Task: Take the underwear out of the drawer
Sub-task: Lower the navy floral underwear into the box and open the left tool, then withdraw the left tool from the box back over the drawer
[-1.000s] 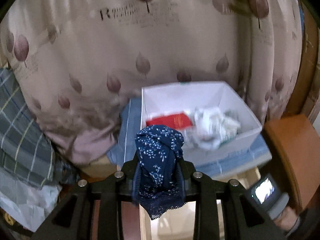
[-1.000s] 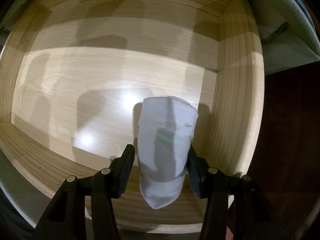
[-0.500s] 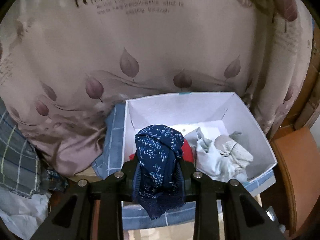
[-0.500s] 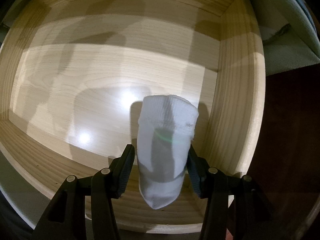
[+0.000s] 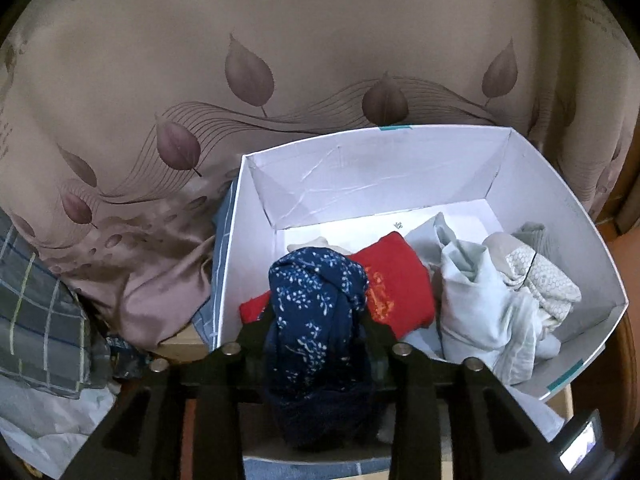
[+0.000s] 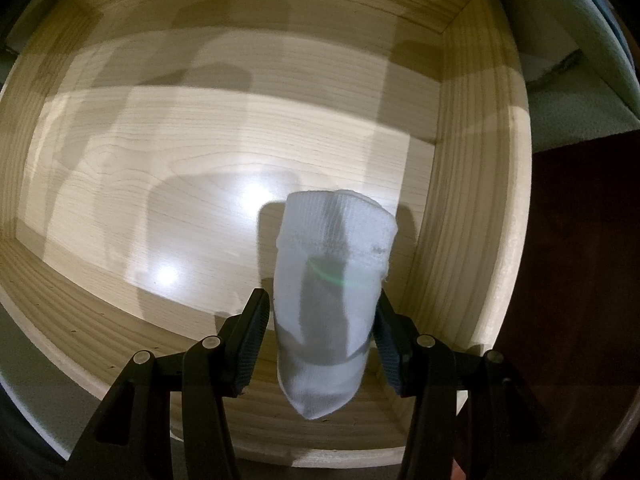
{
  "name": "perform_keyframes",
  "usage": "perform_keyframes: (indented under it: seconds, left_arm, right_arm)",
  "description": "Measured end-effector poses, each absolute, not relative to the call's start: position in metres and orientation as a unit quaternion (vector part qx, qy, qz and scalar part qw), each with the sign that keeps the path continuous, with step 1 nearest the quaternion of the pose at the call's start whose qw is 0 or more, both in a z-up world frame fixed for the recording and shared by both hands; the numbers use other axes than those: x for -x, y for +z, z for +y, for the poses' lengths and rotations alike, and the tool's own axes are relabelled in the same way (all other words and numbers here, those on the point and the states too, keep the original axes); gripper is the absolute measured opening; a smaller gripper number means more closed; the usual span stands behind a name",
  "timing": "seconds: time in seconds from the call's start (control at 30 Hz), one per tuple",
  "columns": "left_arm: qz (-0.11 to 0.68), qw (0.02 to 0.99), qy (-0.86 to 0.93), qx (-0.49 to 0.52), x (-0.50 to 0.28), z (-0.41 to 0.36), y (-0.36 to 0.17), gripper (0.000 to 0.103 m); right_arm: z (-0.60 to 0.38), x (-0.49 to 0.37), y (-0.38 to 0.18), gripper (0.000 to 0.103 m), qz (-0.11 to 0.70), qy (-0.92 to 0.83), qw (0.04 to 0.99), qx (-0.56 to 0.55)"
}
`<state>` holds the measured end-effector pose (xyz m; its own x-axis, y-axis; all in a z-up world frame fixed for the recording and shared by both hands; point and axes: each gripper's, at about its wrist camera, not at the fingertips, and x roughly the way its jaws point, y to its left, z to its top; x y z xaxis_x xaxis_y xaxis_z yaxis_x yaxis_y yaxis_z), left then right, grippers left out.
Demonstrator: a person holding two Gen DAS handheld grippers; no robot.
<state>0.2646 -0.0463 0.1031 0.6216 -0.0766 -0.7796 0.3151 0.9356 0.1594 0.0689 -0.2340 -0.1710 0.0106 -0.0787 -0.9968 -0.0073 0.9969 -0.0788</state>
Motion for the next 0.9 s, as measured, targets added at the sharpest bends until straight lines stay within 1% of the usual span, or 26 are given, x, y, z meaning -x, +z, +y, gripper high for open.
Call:
perform_keyframes:
  seconds: [0.07, 0.1, 0.4, 0.47, 0.53, 0.67, 0.9]
  left_arm:
    - [0.424, 0.886, -0.11, -0.153, -0.263, -0.05, 0.103, 0.057]
    - [0.423, 0.885, -0.113, -0.159, -0.26, -0.053, 0.103, 0.058]
    - [0.38, 0.901, -0.114, -0.177, -0.231, -0.054, 0.13, 0.059]
    - [0.373, 0.904, -0.112, -0.178, -0.225, -0.054, 0.137, 0.059]
    - [0.366, 0.908, -0.111, -0.171, -0.22, -0.051, 0.144, 0.061]
    - [0.362, 0.912, -0.109, -0.159, -0.213, -0.045, 0.155, 0.062]
    - [0.377, 0.912, -0.106, -0.122, -0.2, -0.027, 0.164, 0.062]
  right_arm:
    - [-0.235, -0.072, -0.169, 0.048, 0.704, -0.026, 0.709, 0.032]
    - [-0.235, -0.073, -0.169, 0.048, 0.703, -0.026, 0.71, 0.032]
    - [-0.233, -0.079, -0.159, 0.048, 0.705, -0.027, 0.708, 0.033]
    - [-0.232, -0.08, -0.159, 0.047, 0.706, -0.03, 0.707, 0.036]
    - [-0.231, -0.082, -0.158, 0.047, 0.706, -0.032, 0.706, 0.037]
    - [-0.229, -0.082, -0.156, 0.045, 0.707, -0.037, 0.705, 0.043]
    - [-0.23, -0.082, -0.153, 0.041, 0.708, -0.044, 0.703, 0.047]
